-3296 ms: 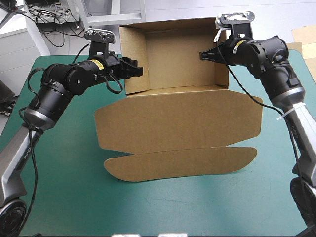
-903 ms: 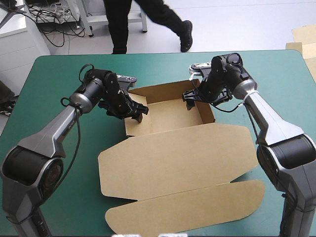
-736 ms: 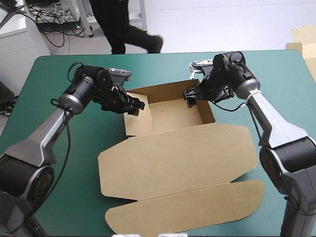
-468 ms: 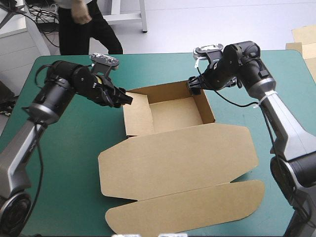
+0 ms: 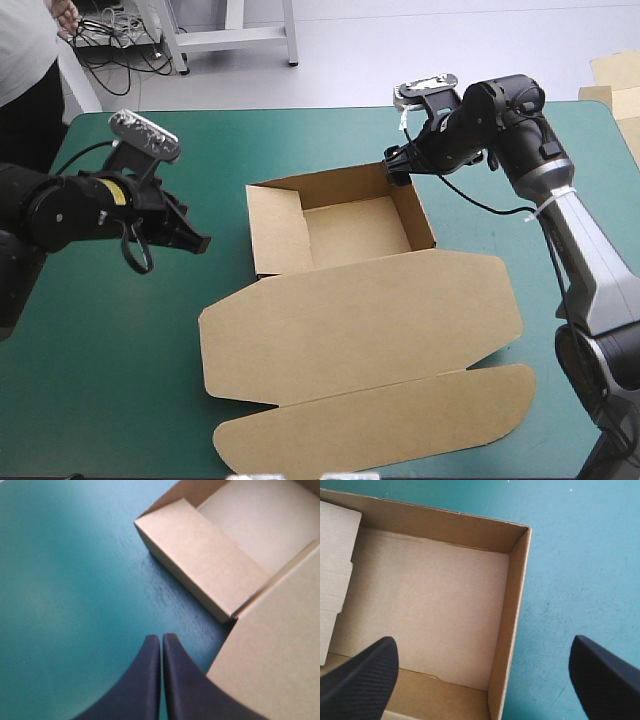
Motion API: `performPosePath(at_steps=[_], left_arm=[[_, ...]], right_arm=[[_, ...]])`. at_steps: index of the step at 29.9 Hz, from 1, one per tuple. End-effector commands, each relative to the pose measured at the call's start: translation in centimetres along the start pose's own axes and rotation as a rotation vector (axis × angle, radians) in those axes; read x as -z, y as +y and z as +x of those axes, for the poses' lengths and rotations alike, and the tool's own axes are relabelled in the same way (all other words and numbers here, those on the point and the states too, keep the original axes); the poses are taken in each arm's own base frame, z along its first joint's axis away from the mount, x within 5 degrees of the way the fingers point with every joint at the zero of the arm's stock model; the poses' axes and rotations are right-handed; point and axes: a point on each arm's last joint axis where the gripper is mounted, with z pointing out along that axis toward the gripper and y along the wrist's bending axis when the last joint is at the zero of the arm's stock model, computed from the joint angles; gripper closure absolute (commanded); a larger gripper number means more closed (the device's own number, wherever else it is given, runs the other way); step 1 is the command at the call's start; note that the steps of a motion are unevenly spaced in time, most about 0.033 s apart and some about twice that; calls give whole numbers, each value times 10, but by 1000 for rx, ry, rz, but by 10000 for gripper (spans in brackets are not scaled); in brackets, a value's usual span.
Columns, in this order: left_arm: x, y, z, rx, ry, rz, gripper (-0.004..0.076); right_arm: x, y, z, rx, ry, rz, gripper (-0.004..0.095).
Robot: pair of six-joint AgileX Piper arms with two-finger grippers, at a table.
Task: Fold the box
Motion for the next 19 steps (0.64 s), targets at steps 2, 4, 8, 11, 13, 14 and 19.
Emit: performPosePath(at_steps=[2, 4, 8, 11, 13, 14, 19], left_arm=[[4, -3, 34, -6, 36, -16, 734], [-7, -6, 54, 12, 69, -12, 734], [-30, -11, 95, 68, 111, -9, 734], [-42, -15, 123, 121, 139, -9, 734], [-48, -17, 138, 147, 148, -10, 734], [-50, -18, 147, 147, 155, -10, 734], [-51, -23, 174, 170, 152, -12, 734]], right_arm=[[5, -1, -3, 16, -15, 2, 76], [-10, -2, -3, 12, 15, 1, 76], [-36, -5, -3, 7, 69, -3, 76], [-58, -7, -1, 1, 114, -7, 76], [-71, -8, 1, 0, 141, -9, 76], [-77, -9, 2, 0, 153, -8, 76], [-106, -12, 6, -6, 207, -11, 93]])
